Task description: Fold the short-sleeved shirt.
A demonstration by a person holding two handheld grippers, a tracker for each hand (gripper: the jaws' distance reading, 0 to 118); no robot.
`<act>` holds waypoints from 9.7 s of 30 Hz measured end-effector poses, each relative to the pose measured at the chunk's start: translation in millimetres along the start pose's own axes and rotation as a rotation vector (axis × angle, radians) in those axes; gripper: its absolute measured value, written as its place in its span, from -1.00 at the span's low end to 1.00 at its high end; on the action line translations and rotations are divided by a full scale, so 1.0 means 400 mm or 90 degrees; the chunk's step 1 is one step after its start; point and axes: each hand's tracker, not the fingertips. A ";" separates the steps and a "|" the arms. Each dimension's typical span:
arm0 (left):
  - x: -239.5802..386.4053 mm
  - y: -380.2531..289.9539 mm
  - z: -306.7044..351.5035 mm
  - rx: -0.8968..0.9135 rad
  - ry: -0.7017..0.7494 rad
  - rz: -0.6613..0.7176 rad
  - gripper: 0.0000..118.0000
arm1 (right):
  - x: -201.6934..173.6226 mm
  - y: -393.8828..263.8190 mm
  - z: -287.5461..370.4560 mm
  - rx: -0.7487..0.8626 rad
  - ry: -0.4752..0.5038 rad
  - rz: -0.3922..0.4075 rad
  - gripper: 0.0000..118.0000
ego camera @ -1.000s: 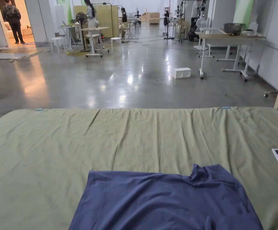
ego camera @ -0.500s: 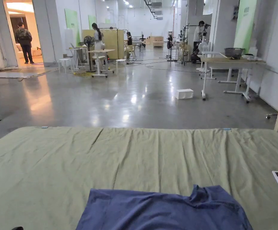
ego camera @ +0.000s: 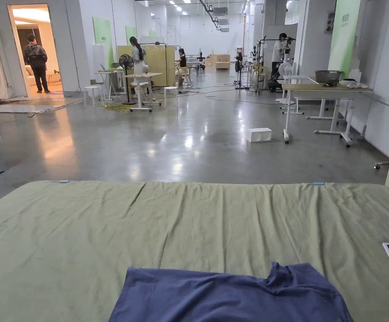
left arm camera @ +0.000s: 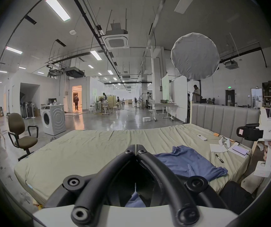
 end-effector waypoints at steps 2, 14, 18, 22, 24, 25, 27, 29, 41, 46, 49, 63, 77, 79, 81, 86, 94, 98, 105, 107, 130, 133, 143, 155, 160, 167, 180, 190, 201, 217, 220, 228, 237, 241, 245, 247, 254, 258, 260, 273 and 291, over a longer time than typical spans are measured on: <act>-0.004 0.008 -0.006 -0.003 0.000 -0.001 -1.00 | 0.003 0.001 -0.004 0.000 0.004 -0.010 -1.00; -0.130 -0.078 -0.115 -0.086 -0.039 0.109 -1.00 | 0.001 -0.031 -0.031 -0.042 0.026 -0.008 -1.00; -0.199 -0.178 -0.174 -0.147 -0.073 0.095 -0.99 | 0.002 -0.071 -0.060 -0.113 0.027 -0.010 -1.00; -0.256 -0.305 -0.250 -0.249 -0.107 0.102 -0.21 | 0.000 -0.104 -0.082 -0.143 0.019 -0.032 -1.00; -0.280 -0.377 -0.296 -0.310 -0.097 0.106 0.16 | 0.005 -0.122 -0.092 -0.165 0.019 -0.054 -1.00; -0.282 -0.405 -0.316 -0.333 -0.074 0.100 0.21 | 0.006 -0.129 -0.097 -0.174 0.019 -0.058 -1.00; -0.302 -0.460 -0.350 -0.383 -0.057 0.088 0.21 | 0.007 -0.138 -0.105 -0.188 0.013 -0.048 -1.00; -0.315 -0.496 -0.370 -0.411 -0.051 0.109 0.20 | 0.010 -0.142 -0.106 -0.198 0.008 -0.038 -1.00; -0.257 -0.551 -0.433 -0.499 -0.083 0.034 -0.71 | 0.049 -0.180 -0.108 -0.219 -0.004 -0.044 -1.00; -0.245 -0.549 -0.455 -0.532 -0.071 0.015 -0.72 | 0.087 -0.195 -0.124 -0.237 -0.014 -0.027 -1.00; -0.228 -0.560 -0.473 -0.559 -0.069 -0.028 -0.72 | 0.141 -0.212 -0.176 -0.283 -0.024 -0.006 -0.84; -0.198 -0.517 -0.495 -0.592 -0.059 0.010 -0.72 | 0.350 -0.445 -0.429 -0.440 0.008 -0.048 -0.02; -0.197 -0.480 -0.446 -0.503 -0.065 -0.014 -0.81 | 0.344 -0.420 -0.378 -0.410 0.041 -0.092 -0.94; -0.208 -0.446 -0.423 -0.443 -0.058 0.025 -0.82 | 0.351 -0.391 -0.359 -0.372 0.043 -0.123 -0.94; -0.226 -0.400 -0.433 -0.386 -0.044 0.114 -0.83 | 0.358 -0.353 -0.358 -0.325 0.042 -0.156 -0.94; -0.254 -0.301 -0.568 -0.321 -0.057 0.138 -0.83 | 0.367 -0.267 -0.501 -0.289 0.030 -0.180 -0.94; -0.302 -0.424 -0.875 -0.484 0.000 0.179 -0.83 | 0.347 -0.291 -0.836 -0.402 -0.007 -0.144 -0.94; -0.285 -0.489 -0.914 -0.499 -0.015 0.115 -0.61 | 0.343 -0.362 -0.888 -0.453 -0.007 -0.124 -0.93; -0.320 -0.379 -0.804 -0.394 -0.015 0.113 0.70 | 0.357 -0.265 -0.782 -0.366 0.029 -0.076 0.20; -0.304 -0.281 -0.708 -0.323 -0.015 0.072 0.70 | 0.336 -0.188 -0.692 -0.310 0.031 -0.028 0.20; 0.011 -0.052 -0.127 -0.080 0.038 -0.072 -1.00 | 0.027 -0.054 -0.088 -0.030 -0.030 0.062 -1.00; 0.002 -0.042 -0.134 -0.076 0.030 -0.056 -1.00 | 0.028 -0.056 -0.094 -0.040 -0.020 0.052 -1.00; -0.034 -0.072 -0.187 -0.101 0.028 -0.020 -1.00 | 0.036 -0.061 -0.114 -0.047 -0.008 0.044 -1.00; -0.201 -0.378 -0.541 -0.386 0.013 0.116 0.34 | 0.040 -0.116 -0.169 -0.129 0.005 0.022 -1.00; -0.207 -0.507 -0.666 -0.497 0.046 0.048 0.30 | 0.047 -0.131 -0.180 -0.156 0.003 0.029 -1.00; -0.126 -0.539 -0.697 -0.538 0.038 -0.035 -0.75 | 0.074 -0.155 -0.189 -0.186 -0.016 0.038 -1.00; -0.149 -0.545 -0.744 -0.586 0.009 -0.024 -0.82 | 0.326 -0.370 -0.538 -0.394 -0.096 -0.183 0.19; -0.129 -0.567 -0.719 -0.540 0.029 -0.058 -0.82 | 0.233 -0.450 -0.641 -0.484 -0.095 -0.003 -0.92; -0.189 -0.366 -0.492 -0.444 0.041 -0.021 -0.86 | 0.232 -0.285 -0.448 -0.418 -0.127 0.032 -0.93; -0.230 -0.504 -0.329 -0.512 -0.057 0.048 0.30 | 0.263 -0.415 -0.314 -0.496 -0.070 0.008 0.35; -0.243 -0.444 -0.303 -0.465 -0.011 0.008 0.30 | 0.291 -0.368 -0.284 -0.470 -0.086 -0.016 0.35; -0.139 -0.080 -0.154 -0.135 -0.008 0.017 0.30 | 0.210 -0.104 -0.141 -0.223 -0.030 -0.058 0.36; 0.052 0.010 -0.066 0.018 0.042 -0.100 -0.61 | 0.005 -0.025 -0.020 -0.007 0.021 0.080 -0.65; 0.056 0.004 -0.061 -0.040 -0.046 -0.083 -0.98 | -0.020 -0.028 -0.013 0.012 0.051 0.090 -1.00; 0.048 0.003 -0.055 -0.039 -0.028 -0.055 -0.99 | -0.026 -0.027 -0.019 -0.016 0.048 0.070 -1.00; 0.039 0.005 -0.059 -0.036 -0.018 -0.038 -0.99 | -0.023 -0.022 -0.024 -0.023 0.048 0.060 -1.00; -0.007 0.005 -0.085 -0.053 -0.038 0.029 -0.99 | 0.005 -0.025 -0.049 -0.033 0.057 -0.002 -1.00; -0.036 -0.007 -0.142 -0.077 -0.024 0.065 -0.99 | 0.032 -0.047 -0.086 -0.066 0.084 -0.104 -1.00; -0.061 -0.024 -0.200 -0.097 -0.021 0.090 -0.99 | 0.040 -0.057 -0.108 -0.076 0.077 -0.104 -1.00; -0.248 -0.379 -0.951 -0.445 0.009 0.199 0.25 | 0.093 -0.154 -0.237 -0.199 0.060 -0.121 -1.00; -0.119 -0.517 -1.160 -0.612 0.006 -0.083 -0.79 | 0.217 -0.179 -0.426 -0.288 -0.003 -0.102 -0.90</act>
